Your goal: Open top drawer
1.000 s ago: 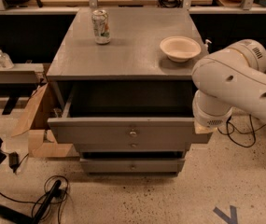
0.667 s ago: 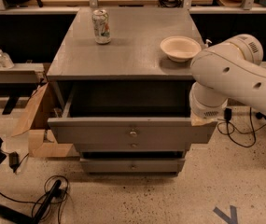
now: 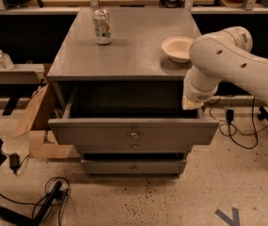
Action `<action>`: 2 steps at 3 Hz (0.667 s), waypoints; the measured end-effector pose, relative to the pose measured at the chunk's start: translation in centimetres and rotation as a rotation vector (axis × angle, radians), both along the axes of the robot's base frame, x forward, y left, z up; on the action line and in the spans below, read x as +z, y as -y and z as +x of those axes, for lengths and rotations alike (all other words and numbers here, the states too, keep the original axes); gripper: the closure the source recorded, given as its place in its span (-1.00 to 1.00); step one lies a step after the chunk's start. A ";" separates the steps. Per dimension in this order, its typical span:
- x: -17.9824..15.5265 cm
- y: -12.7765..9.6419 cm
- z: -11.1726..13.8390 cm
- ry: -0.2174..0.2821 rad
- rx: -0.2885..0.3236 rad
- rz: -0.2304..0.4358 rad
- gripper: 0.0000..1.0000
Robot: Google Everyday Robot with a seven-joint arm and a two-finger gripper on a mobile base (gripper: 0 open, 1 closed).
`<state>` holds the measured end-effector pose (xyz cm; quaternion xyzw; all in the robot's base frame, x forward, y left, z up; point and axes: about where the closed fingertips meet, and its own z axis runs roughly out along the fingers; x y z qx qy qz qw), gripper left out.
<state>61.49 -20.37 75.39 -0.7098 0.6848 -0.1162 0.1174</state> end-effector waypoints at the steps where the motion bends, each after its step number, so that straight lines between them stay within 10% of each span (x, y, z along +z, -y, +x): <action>1: -3.0 -0.4 2.3 -0.007 -0.012 0.064 1.00; 2: -5.1 -0.7 3.7 -0.002 -0.011 0.087 1.00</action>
Offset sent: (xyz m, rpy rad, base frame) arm 0.0542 0.0102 -0.0711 0.1151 -0.0112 -0.0106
